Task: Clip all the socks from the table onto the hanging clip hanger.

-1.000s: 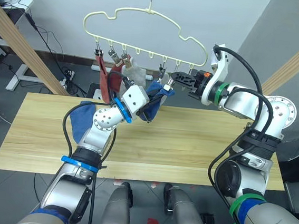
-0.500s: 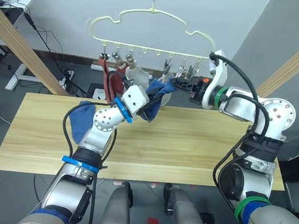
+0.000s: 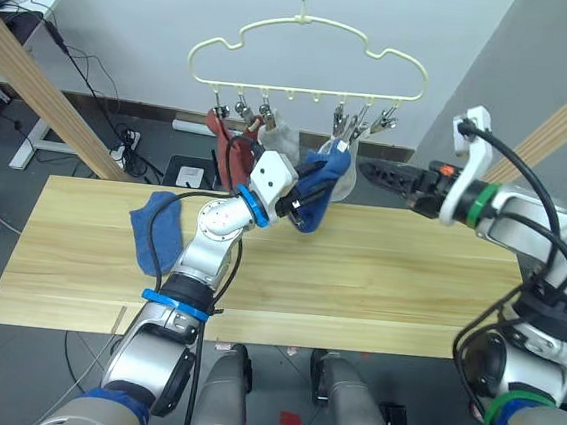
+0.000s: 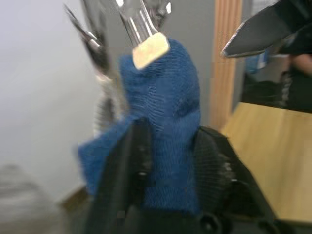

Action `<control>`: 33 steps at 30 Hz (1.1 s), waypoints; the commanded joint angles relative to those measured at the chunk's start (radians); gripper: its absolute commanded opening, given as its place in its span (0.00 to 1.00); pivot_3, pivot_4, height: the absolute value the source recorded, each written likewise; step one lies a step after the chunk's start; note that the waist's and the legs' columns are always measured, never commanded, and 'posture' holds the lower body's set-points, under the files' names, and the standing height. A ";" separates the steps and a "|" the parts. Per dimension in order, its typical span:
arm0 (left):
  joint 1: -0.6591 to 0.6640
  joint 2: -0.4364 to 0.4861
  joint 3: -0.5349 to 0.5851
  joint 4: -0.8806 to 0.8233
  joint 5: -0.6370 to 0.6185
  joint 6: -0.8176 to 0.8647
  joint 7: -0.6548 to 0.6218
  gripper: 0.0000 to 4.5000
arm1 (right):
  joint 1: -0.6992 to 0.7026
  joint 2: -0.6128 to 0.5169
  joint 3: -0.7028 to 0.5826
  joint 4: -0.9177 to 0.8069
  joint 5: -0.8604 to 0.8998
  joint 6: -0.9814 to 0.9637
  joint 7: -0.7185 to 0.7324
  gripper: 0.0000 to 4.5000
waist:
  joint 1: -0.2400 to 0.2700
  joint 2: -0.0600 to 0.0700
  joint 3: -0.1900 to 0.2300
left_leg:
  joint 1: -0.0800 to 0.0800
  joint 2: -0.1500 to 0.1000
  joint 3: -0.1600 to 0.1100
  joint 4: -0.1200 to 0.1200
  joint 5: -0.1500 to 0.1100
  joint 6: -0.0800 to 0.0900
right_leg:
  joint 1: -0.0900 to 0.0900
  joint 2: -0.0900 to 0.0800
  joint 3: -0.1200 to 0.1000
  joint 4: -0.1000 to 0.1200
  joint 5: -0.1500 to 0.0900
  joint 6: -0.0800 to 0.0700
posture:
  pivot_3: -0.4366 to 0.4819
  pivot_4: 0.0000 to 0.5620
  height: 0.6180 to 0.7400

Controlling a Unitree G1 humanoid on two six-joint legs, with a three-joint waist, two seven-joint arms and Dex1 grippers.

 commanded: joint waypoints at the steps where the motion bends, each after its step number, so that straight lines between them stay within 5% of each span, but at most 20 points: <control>1: 0.047 0.034 0.032 -0.134 -0.110 0.152 -0.071 0.60 | 0.106 -0.097 0.087 -0.131 -0.027 -0.140 0.125 1.00 | -0.004 0.000 0.000 | 0.000 0.000 0.000 0.000 0.000 0.000 | 0.000 0.000 0.000 0.000 0.000 0.000 | 0.41 0.63 1.00; 8: 0.348 0.235 0.198 -0.614 -0.374 0.678 -0.042 1.00 | 0.380 -0.175 0.305 -0.220 -0.307 -0.603 0.235 1.00 | -0.025 0.001 0.000 | 0.004 0.002 -0.001 -0.001 0.000 0.000 | 0.000 0.003 0.001 0.003 0.000 0.000 | 0.46 0.61 1.00; 17: 0.660 0.250 0.419 -0.768 -0.405 0.793 0.175 1.00 | 0.577 -0.088 0.382 -0.195 -0.534 -0.883 0.152 1.00 | -0.004 0.001 0.000 | 0.007 0.001 0.001 0.000 0.001 -0.001 | 0.002 0.000 0.002 0.003 0.000 0.002 | 0.51 0.63 1.00; 27: 0.743 0.232 0.412 -0.785 -0.242 0.811 0.386 1.00 | 0.734 -0.035 0.382 -0.178 -0.676 -0.963 0.067 1.00 | 0.013 0.001 0.000 | 0.007 0.000 0.001 0.000 0.001 -0.001 | 0.002 -0.001 0.002 0.002 0.000 0.002 | 0.54 0.63 1.00; 33: 0.804 0.226 0.416 -0.774 -0.235 0.770 0.363 1.00 | 0.771 0.001 0.412 -0.151 -0.799 -1.025 -0.012 1.00 | 0.010 0.000 0.000 | 0.007 0.001 0.001 0.000 0.001 -0.001 | 0.002 0.000 0.002 0.002 0.000 0.001 | 0.55 0.60 1.00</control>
